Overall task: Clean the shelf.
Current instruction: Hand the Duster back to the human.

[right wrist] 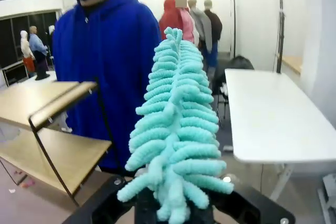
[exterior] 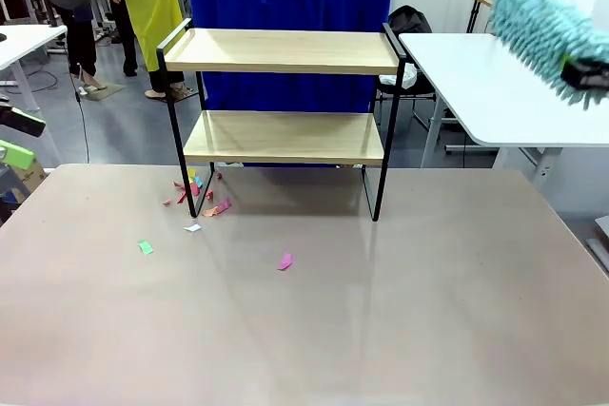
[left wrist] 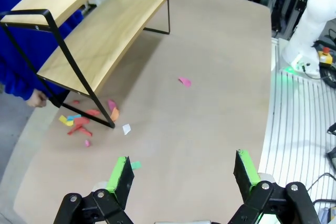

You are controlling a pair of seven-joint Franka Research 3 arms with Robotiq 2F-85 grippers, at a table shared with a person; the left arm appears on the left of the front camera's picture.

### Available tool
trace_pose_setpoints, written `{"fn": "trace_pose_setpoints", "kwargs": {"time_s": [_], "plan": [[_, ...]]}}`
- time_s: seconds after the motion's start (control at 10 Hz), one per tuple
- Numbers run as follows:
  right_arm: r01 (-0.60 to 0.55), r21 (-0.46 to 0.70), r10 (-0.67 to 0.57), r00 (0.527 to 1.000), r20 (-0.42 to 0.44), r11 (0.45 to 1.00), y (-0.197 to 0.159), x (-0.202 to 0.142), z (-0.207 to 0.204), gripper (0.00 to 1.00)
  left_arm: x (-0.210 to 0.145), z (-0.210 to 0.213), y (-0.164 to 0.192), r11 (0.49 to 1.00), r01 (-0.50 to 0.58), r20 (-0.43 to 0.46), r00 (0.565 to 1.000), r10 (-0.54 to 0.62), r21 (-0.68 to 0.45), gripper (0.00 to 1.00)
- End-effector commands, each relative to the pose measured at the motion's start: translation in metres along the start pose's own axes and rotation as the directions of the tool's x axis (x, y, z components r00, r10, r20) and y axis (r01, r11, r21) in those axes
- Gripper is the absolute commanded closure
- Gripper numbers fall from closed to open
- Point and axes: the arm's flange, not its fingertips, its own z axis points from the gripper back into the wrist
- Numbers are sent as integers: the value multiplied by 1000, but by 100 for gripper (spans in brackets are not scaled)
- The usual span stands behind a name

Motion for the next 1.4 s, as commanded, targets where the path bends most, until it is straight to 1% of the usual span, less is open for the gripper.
{"fn": "trace_pose_setpoints", "kwargs": {"time_s": [0.0,0.2,0.4,0.5,0.6,1.3], "plan": [[27,-40,-29,998,-54,999,-7,-40,-16,83,1,0,1,1000,18,31,999,-18,-6,0],[83,-27,-86,986,-146,996,-14,-83,-19,83,1,0,1,1000,18,31,999,-18,-6,0],[107,-14,-107,975,-194,994,-16,-110,-15,83,1,0,1,1000,18,31,999,-18,-6,0],[100,-39,-105,978,-180,994,-18,-114,-14,83,1,0,1,1000,18,31,999,-18,-6,0],[130,-11,-129,968,-213,991,-21,-97,-30,83,1,0,1,1000,18,31,999,-18,-6,0],[130,-11,-129,968,-213,991,-21,-97,-30,83,1,0,1,1000,18,31,999,-18,-6,0]]}}
